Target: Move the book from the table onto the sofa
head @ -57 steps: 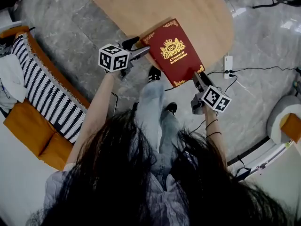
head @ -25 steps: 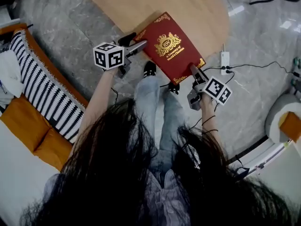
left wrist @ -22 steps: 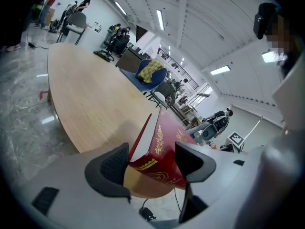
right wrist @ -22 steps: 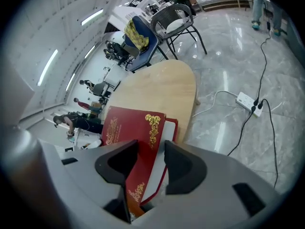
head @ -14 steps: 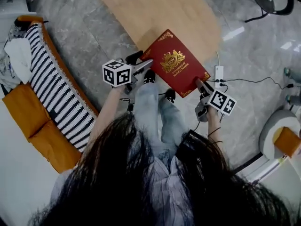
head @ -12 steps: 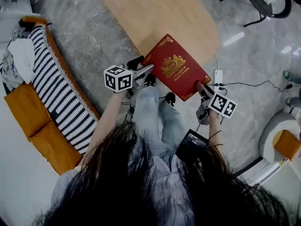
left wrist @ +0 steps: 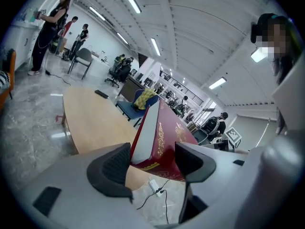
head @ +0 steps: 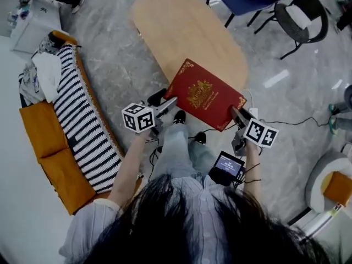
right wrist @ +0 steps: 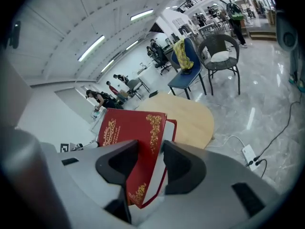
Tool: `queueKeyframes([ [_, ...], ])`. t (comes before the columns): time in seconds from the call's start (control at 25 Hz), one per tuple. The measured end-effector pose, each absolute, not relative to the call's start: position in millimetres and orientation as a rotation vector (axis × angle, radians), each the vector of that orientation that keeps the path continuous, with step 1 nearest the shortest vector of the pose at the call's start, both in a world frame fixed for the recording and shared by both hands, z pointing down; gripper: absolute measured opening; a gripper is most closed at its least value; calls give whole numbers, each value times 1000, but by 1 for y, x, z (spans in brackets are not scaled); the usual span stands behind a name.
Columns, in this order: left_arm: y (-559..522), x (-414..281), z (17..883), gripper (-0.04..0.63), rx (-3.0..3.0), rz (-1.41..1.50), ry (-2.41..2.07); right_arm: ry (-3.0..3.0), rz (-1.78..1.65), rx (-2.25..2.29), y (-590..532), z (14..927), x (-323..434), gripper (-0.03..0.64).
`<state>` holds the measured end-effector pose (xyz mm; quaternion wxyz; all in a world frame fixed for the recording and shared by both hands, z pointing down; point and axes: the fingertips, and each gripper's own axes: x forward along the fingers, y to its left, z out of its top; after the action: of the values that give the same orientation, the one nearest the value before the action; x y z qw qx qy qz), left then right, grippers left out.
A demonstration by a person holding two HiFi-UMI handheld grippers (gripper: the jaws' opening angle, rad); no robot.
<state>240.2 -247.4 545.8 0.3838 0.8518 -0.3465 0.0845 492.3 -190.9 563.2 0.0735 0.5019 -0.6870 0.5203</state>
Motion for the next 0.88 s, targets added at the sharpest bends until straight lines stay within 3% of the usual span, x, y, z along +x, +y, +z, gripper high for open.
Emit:
queueKeyframes([
  [0.48,-184,206,451,298,2145,-3,-1143,-2309,1372,1347,-183,478,468,176],
  [0.88,-115,156,436,293,2046,-73,-1368,-2418,1252,1139,-167,460,411,175],
])
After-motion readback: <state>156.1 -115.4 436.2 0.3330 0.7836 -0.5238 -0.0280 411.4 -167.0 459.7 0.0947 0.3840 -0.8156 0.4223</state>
